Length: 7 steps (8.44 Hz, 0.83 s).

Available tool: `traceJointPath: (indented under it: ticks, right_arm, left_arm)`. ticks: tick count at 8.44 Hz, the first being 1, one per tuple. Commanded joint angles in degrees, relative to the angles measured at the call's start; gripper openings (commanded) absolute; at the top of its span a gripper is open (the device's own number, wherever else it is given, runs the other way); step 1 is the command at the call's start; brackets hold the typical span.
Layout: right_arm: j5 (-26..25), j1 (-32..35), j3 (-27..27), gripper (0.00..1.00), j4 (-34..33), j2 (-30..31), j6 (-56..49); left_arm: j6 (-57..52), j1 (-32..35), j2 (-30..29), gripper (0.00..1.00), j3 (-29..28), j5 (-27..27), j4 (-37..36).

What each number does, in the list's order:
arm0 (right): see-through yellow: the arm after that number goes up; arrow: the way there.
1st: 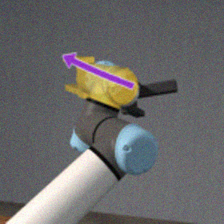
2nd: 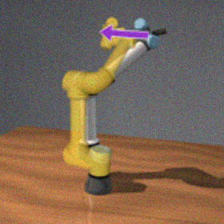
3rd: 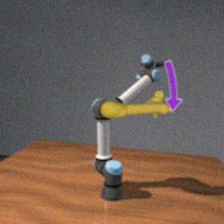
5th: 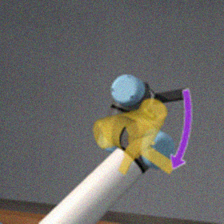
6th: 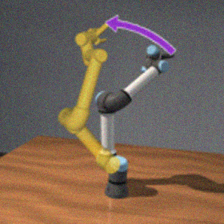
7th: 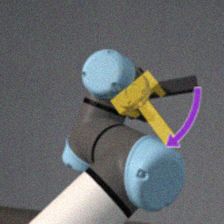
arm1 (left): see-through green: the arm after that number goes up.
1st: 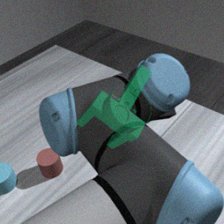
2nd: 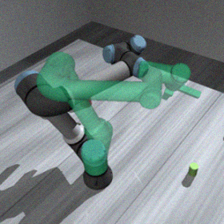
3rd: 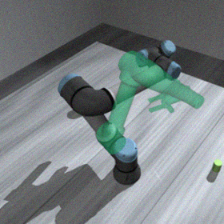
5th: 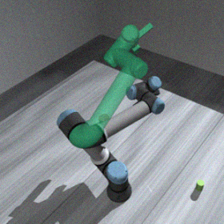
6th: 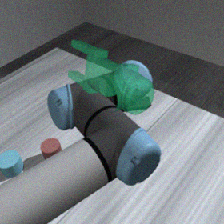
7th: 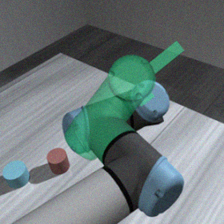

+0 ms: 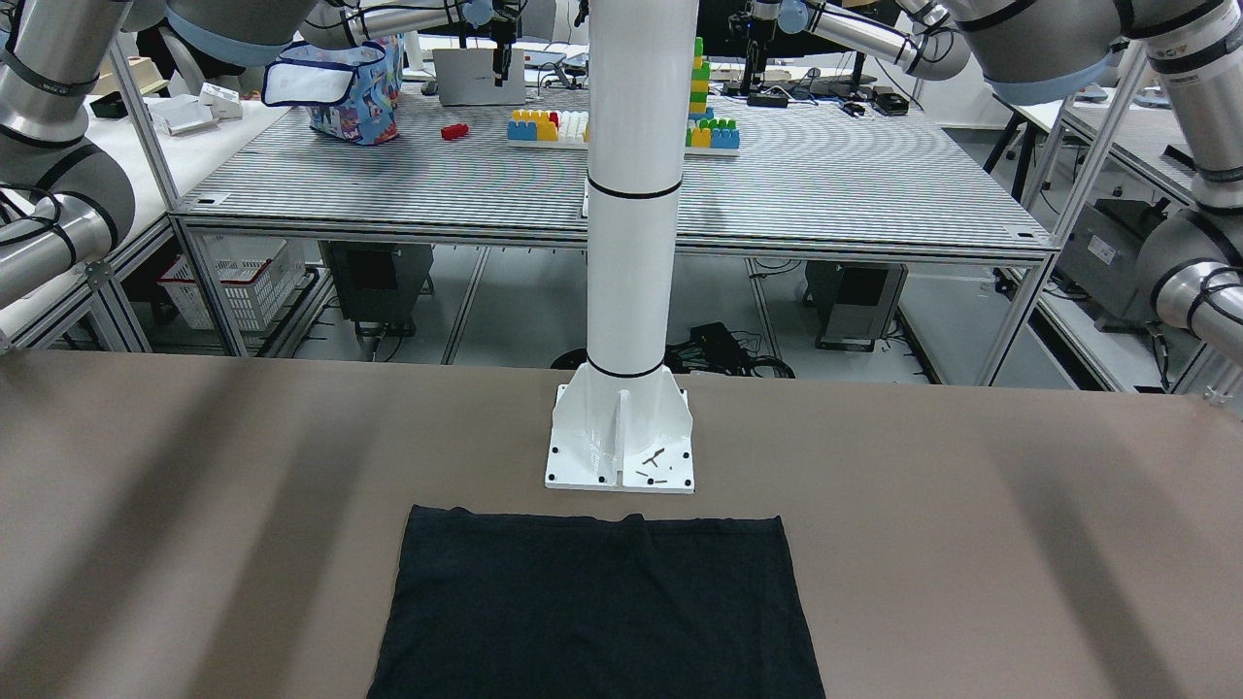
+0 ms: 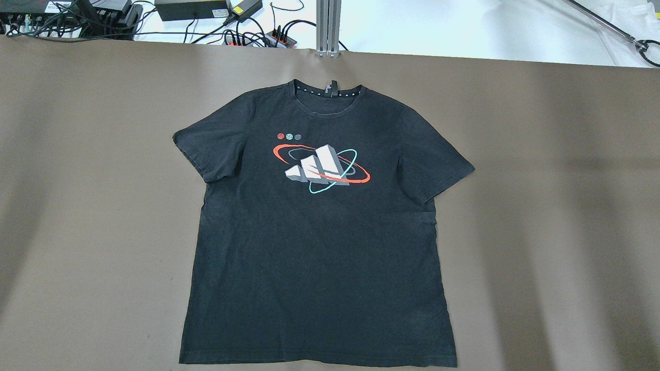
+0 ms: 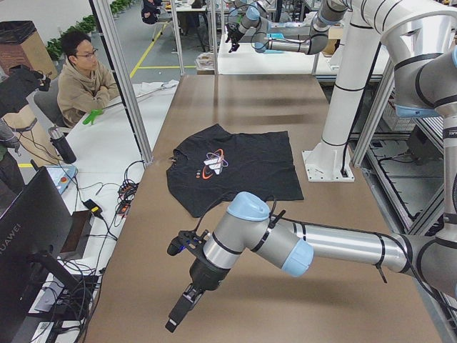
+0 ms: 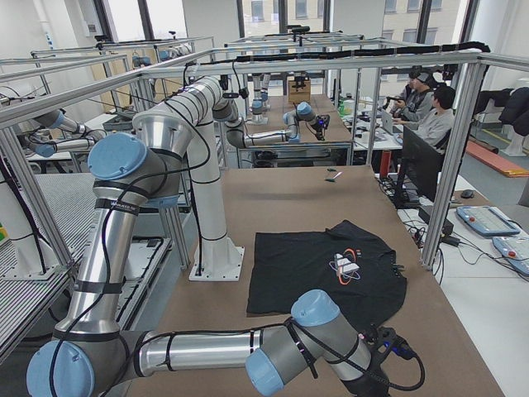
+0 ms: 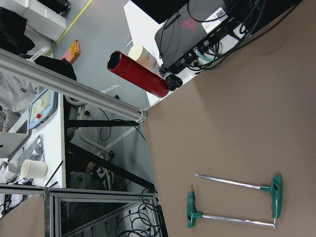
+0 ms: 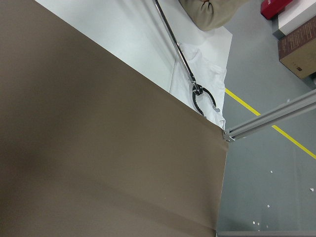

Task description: Fold clothes

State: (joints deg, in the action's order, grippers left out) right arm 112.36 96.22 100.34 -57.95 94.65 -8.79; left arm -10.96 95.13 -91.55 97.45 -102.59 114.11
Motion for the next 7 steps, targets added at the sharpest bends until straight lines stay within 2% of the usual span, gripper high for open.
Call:
traceJointPath:
  ticks: [1, 2, 3, 6, 7]
  right_arm:
    - [0.23, 0.02, 0.38, 0.95, -0.14, 0.18, 0.17]
    - [0.23, -0.51, 0.12, 0.95, -0.41, 0.1, 2.09]
    - [0.58, -1.56, 0.12, 0.95, -0.32, 0.01, 9.16]
    - [2.43, -15.84, 0.12, 0.95, 0.12, -3.05, 40.42]
    - [2.95, -20.33, 0.03, 0.95, 0.29, -3.85, 44.52]
  left_arm:
    - [2.33, 0.14, 0.23, 1.0, 0.45, 0.02, 0.41]
    - [4.53, -0.12, 1.19, 1.0, 1.76, 0.37, -0.03]
    - [5.16, -0.12, 1.28, 1.0, 1.6, -0.06, -0.12]
    - [4.81, -0.21, 2.78, 1.0, 1.95, 2.74, 0.41]
    - [5.42, -0.3, 3.47, 1.0, 2.04, 2.74, 3.28]
